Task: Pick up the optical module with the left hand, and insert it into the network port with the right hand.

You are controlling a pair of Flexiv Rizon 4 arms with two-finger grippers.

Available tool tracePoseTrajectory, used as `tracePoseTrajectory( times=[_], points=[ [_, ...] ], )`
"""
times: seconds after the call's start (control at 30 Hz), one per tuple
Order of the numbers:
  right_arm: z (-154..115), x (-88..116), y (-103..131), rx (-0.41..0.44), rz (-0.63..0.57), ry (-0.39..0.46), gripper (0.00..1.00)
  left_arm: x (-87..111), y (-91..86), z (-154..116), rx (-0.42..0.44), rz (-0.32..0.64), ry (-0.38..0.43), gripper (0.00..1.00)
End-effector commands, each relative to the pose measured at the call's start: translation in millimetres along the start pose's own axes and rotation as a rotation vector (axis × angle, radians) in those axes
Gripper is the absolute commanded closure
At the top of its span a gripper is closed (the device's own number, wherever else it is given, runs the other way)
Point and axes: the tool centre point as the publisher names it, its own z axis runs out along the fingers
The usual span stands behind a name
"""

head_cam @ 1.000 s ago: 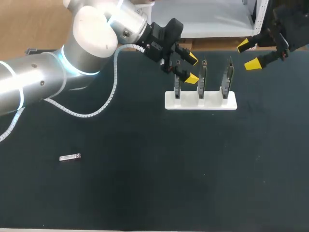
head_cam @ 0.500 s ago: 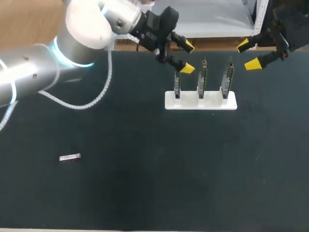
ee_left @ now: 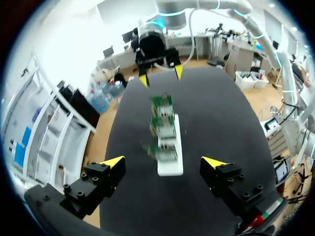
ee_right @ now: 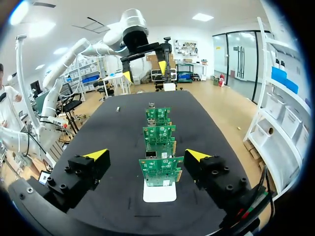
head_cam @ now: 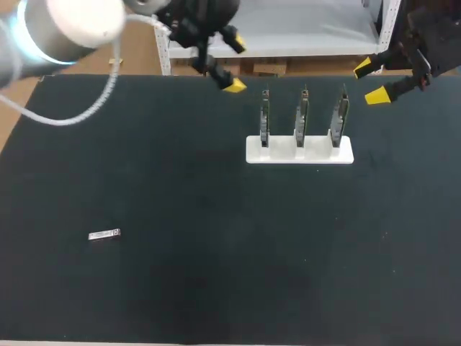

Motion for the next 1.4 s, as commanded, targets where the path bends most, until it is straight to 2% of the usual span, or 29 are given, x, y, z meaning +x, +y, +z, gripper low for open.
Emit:
tracePoseTrajectory(
  times=[0.03,0.23,0.5,0.53,0.6,0.63,0.73,1.1,1.2,1.4],
  points=[
    [0,0,-1,-0.001,-0.001,-0.001,0.0,25.8,-50.0,-52,-0.166,-0.038,0.09,0.0],
    [0,0,-1,-0.001,-0.001,-0.001,0.0,72.1,-86.6,-66,-0.176,-0.08,0.255,0.0],
    [0,0,-1,-0.001,-0.001,-0.001,0.0,131.4,-131.4,-71,-0.149,-0.194,0.324,0.0],
    [0,0,-1,-0.001,-0.001,-0.001,0.0,135.4,-134.6,-72,-0.146,-0.223,0.33,0.0],
    [0,0,-1,-0.001,-0.001,-0.001,0.0,141.2,-140.1,-73,-0.137,-0.254,0.29,0.0],
    [0,0,-1,-0.001,-0.001,-0.001,0.0,146.4,-142.5,-72,-0.136,-0.268,0.314,0.0],
    [0,0,-1,-0.001,-0.001,-0.001,0.0,157.4,-149.8,-71,-0.119,-0.274,0.312,0.0],
    [0,0,-1,-0.001,-0.001,-0.001,0.0,205.2,-173.1,-68,-0.028,-0.238,0.444,0.0],
    [0,0,-1,-0.001,-0.001,-0.001,0.0,213.2,-180.3,-65,-0.001,-0.202,0.51,0.0],
    [0,0,-1,-0.001,-0.001,-0.001,0.0,220.1,-190.5,-61,0.013,-0.182,0.536,0.0]
  ],
)
